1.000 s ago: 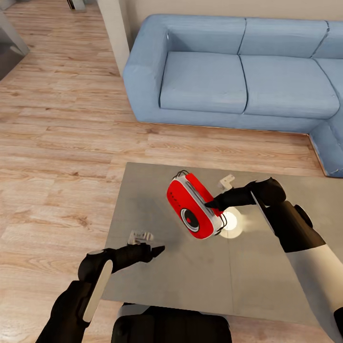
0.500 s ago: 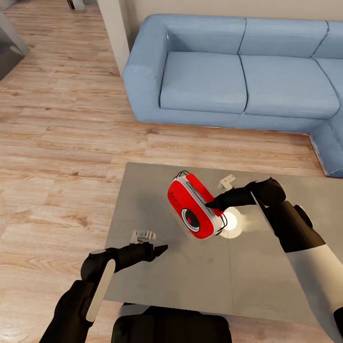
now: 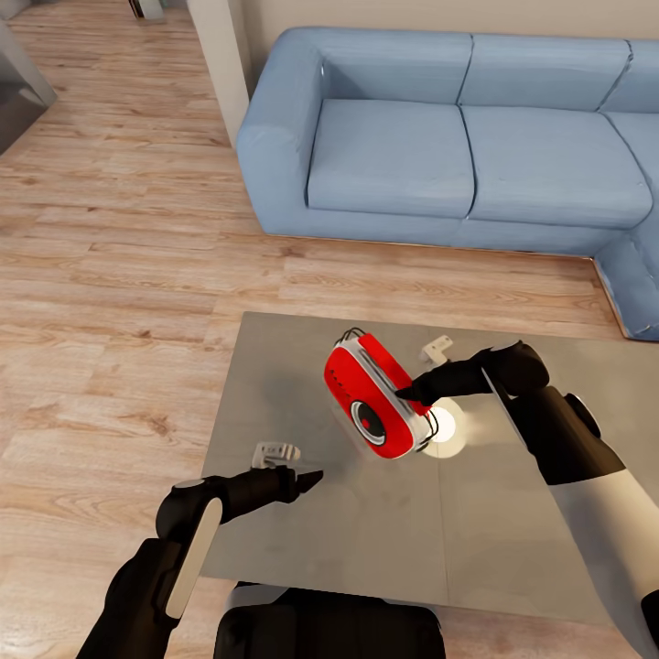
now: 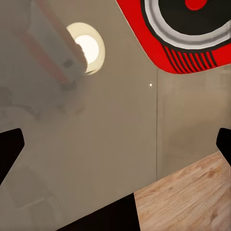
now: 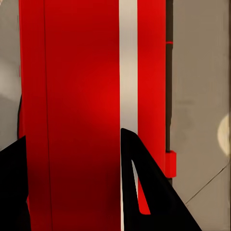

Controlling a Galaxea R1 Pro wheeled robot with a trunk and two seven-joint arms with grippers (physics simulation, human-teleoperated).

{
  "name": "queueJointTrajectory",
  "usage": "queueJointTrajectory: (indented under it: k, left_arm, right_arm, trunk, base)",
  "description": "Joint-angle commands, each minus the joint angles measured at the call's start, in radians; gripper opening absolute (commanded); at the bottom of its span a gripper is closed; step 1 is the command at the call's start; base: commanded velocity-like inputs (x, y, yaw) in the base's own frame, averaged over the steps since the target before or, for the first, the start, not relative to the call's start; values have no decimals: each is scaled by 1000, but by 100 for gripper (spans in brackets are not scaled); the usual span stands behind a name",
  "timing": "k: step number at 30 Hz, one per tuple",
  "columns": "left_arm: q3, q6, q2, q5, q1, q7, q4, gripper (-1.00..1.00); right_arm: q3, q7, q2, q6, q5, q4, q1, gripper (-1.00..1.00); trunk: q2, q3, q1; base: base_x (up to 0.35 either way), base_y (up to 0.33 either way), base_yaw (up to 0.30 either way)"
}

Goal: Turn on the radio receiver that's on the table in the living room.

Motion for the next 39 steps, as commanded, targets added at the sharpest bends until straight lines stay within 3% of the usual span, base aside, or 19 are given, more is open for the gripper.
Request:
queueJointTrajectory:
  k: [1, 20, 21, 26, 33, 39]
  left_arm:
    - [0, 0, 0, 0, 0, 0, 0, 100]
    - [1, -1, 0, 13, 0, -3, 2, 100]
    - [0, -1, 0, 19, 0, -4, 2, -100]
    - [0, -2, 1, 53, 0, -6, 2, -100]
    - [0, -6, 1, 57, 0, -43, 2, -100]
    - [1, -13, -8, 57, -2, -114, 1, -100]
  right_arm:
    - [0, 0, 1, 4, -9, 0, 0, -100]
    - [0, -1, 7, 4, -2, 1, 0, -100]
    - [0, -1, 7, 4, -2, 1, 0, -100]
    - [0, -1, 7, 4, -2, 1, 0, -100]
    - [0, -1, 5, 4, -4, 1, 0, -100]
    - [0, -1, 5, 4, -4, 2, 0, -100]
  trunk:
    - [0, 0, 0]
    - [0, 0, 0]
    - [0, 0, 0]
    - [0, 0, 0]
    - [0, 0, 0]
    - [0, 0, 0]
  base:
    - [0, 0, 0]
    - [0, 0, 0]
    - [0, 0, 0]
    - [0, 0, 0]
    - [0, 0, 0]
    - [0, 0, 0]
